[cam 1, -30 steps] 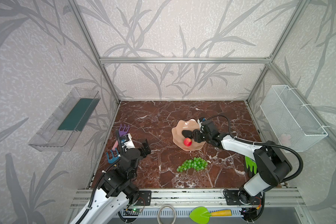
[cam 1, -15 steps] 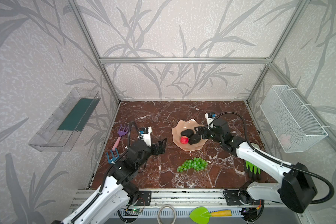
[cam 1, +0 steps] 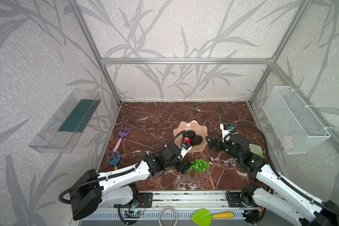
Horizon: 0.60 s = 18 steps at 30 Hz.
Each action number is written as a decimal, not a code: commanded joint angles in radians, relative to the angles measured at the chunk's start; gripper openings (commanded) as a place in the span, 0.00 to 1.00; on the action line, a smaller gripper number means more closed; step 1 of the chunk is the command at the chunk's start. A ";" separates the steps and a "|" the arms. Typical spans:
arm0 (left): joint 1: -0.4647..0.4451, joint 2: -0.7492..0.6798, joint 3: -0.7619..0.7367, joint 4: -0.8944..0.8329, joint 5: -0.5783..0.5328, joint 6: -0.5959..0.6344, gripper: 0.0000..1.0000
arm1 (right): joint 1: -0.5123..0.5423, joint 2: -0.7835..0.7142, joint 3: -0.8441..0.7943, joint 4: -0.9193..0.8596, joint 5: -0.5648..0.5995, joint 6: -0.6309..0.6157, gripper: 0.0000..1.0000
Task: Place and organize the fake fruits in the fruit bowl
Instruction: 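Grasp the green grapes with the left gripper while the right gripper withdraws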
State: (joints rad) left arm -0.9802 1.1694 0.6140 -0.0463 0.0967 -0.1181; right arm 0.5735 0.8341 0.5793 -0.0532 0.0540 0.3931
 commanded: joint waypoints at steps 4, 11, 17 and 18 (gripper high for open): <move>-0.047 0.040 -0.067 0.141 0.001 0.171 0.92 | -0.006 -0.090 -0.026 -0.077 0.041 -0.010 0.93; -0.088 0.157 -0.060 0.193 0.004 0.259 0.92 | -0.006 -0.120 -0.021 -0.102 0.046 -0.020 0.93; -0.098 0.250 -0.045 0.276 0.001 0.268 0.93 | -0.006 -0.151 -0.022 -0.124 0.051 -0.026 0.93; -0.098 0.269 -0.044 0.294 -0.001 0.266 0.93 | -0.006 -0.157 -0.022 -0.130 0.052 -0.027 0.93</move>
State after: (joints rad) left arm -1.0729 1.4025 0.5648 0.1726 0.1020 0.1085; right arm 0.5735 0.6994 0.5629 -0.1577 0.0910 0.3840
